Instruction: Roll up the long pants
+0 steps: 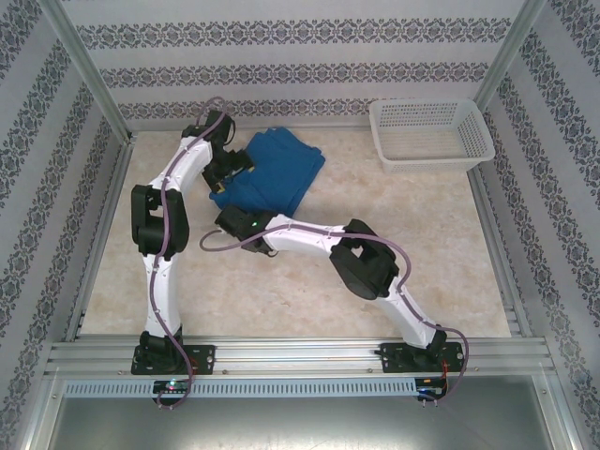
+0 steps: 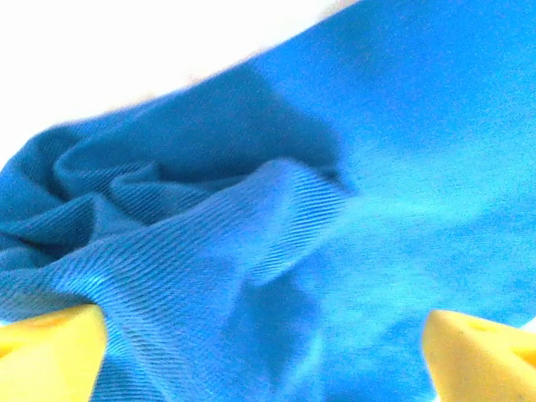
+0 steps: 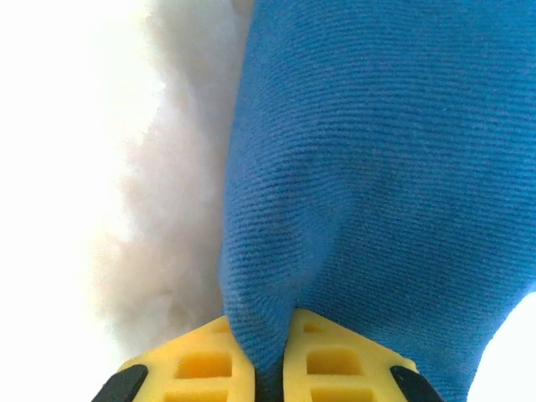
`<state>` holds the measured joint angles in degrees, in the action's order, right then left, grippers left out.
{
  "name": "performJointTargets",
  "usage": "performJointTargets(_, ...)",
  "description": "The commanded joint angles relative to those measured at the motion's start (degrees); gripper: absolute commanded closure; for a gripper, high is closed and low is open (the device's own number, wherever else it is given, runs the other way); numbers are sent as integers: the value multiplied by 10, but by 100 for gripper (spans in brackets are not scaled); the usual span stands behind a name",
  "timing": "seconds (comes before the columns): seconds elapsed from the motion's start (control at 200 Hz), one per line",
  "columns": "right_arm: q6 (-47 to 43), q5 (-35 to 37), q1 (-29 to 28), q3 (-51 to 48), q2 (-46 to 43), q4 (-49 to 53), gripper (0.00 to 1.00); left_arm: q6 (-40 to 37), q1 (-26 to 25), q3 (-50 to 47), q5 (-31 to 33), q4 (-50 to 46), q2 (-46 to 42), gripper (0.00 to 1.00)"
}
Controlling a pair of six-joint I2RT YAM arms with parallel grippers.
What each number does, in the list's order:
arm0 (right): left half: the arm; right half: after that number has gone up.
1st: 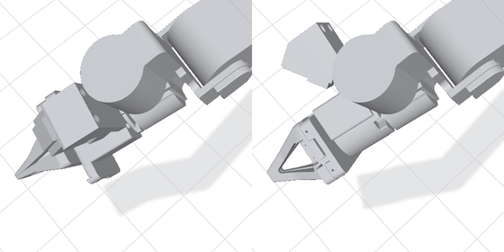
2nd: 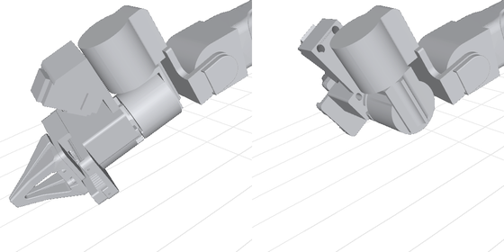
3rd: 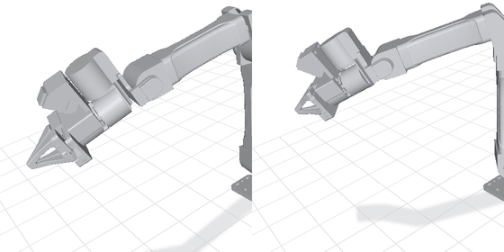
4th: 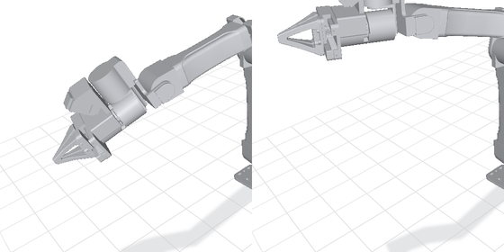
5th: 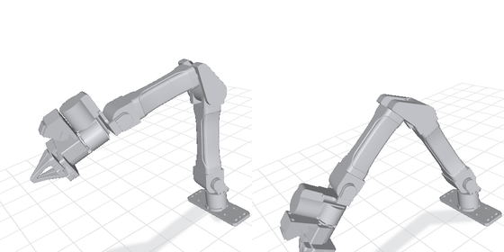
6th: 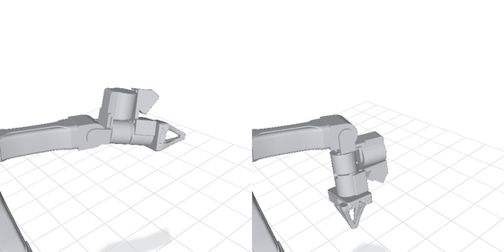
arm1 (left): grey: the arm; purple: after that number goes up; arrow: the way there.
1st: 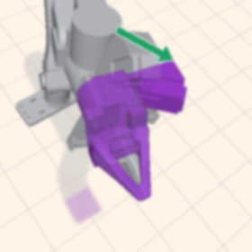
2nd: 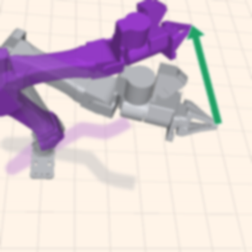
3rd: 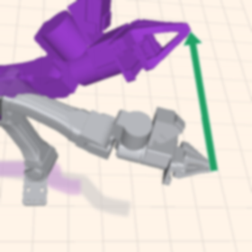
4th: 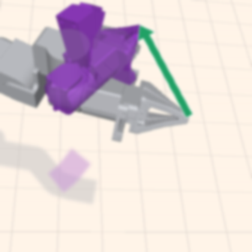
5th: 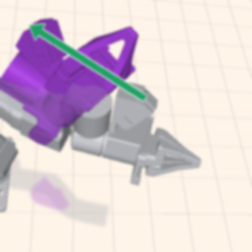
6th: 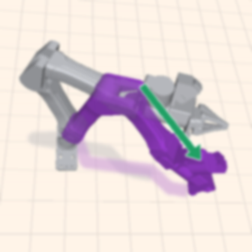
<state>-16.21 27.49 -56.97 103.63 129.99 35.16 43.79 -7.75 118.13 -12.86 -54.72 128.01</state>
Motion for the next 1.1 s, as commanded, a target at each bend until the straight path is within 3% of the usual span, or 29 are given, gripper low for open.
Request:
performJointTargets(0.0, 68, -89, 13, -11, -51, 39, 100, -21, 17, 54, 5, -55, -6, 0)
performJointTargets(0.125, 111, -184, 43, 13, -62, 77, 100, -21, 27, 42, 29, -63, -39, 0)
performJointTargets(0.32, 167, -321, 96, 51, -62, 110, 100, -9, 29, -70, 44, -20, -115, 0)
performJointTargets(0.535, 237, -513, 165, 93, -45, 128, 100, 29, 25, -236, 2, 70, -192, 0)
performJointTargets(0.739, 267, -597, 188, 118, -30, 133, 100, 87, 5, -359, 7, 183, -229, 0)
performJointTargets(0.874, 288, -645, 187, 114, -30, 117, 100, 115, 0, -368, 42, 222, -190, 0)
performJointTargets(1.094, 285, -654, 174, 102, -34, 134, 100, 159, 0, -324, 93, 242, -146, 0)
